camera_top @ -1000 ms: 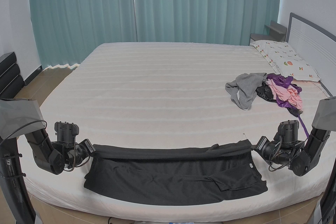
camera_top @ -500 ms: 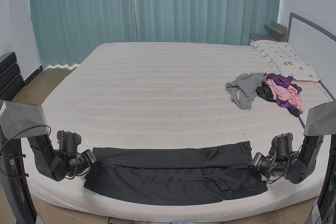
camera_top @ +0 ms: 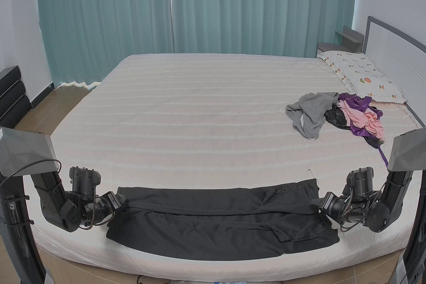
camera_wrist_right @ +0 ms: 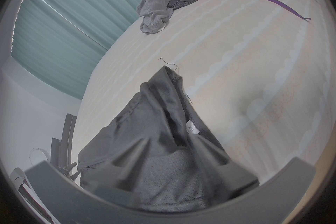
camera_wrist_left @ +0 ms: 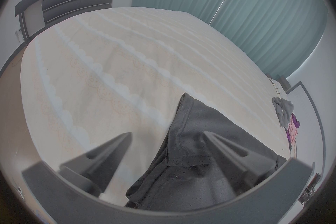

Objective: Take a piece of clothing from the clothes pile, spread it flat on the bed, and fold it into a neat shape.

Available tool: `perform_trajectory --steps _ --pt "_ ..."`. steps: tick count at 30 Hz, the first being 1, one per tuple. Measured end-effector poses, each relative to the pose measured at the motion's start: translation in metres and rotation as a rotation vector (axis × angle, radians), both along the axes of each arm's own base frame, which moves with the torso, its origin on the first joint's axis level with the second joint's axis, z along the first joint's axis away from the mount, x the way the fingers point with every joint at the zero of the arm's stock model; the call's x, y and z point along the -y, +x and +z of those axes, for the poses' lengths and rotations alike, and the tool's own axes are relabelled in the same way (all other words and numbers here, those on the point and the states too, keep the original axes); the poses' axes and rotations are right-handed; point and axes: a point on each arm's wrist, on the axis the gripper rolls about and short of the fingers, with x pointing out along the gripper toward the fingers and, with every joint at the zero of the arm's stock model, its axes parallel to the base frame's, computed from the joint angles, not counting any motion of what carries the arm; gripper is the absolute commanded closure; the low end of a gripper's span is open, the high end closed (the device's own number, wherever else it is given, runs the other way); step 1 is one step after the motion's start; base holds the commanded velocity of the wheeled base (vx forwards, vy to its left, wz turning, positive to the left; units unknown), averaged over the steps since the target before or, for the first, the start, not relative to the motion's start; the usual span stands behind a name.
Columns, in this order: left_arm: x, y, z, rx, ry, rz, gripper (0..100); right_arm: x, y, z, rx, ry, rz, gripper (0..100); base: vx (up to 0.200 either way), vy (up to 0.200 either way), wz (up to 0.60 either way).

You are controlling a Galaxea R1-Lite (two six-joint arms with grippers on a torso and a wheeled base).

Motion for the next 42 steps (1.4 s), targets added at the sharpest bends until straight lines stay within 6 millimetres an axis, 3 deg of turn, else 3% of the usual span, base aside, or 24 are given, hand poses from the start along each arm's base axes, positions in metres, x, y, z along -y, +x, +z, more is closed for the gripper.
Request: perform_trajectory --steps 5,13,23,24,33,41,42 --pt "-0.002 0.004 0.009 0.036 -0.031 -0.007 0 0.008 0.007 0.016 0.058 0.035 -0.011 0 0.000 0.000 0.00" --pt "-0.007 0.037 0.027 0.153 -0.114 -0.017 0 0.019 0.033 0.030 0.138 0.075 -0.025 0 0.000 0.000 0.00" --pt "-0.005 0.074 0.003 0.125 -0.131 -0.023 0 0.022 0.050 0.020 0.133 0.110 -0.016 0 0.000 0.000 0.00" --pt "-0.005 0.075 0.001 0.119 -0.130 -0.023 100 0.023 0.051 0.019 0.131 0.112 -0.017 0 0.000 0.000 0.00" --pt "-0.006 0.076 -0.010 0.097 -0.123 -0.014 100 0.024 0.059 0.011 0.124 0.114 -0.022 0 0.000 0.000 0.00" --pt "-0.012 0.074 -0.010 0.094 -0.118 0.009 100 0.025 0.078 -0.004 0.125 0.110 -0.027 0 0.000 0.000 0.00" --pt "-0.013 0.074 -0.010 0.095 -0.116 0.012 100 0.025 0.080 -0.007 0.125 0.109 -0.027 100 0.000 0.000 0.00"
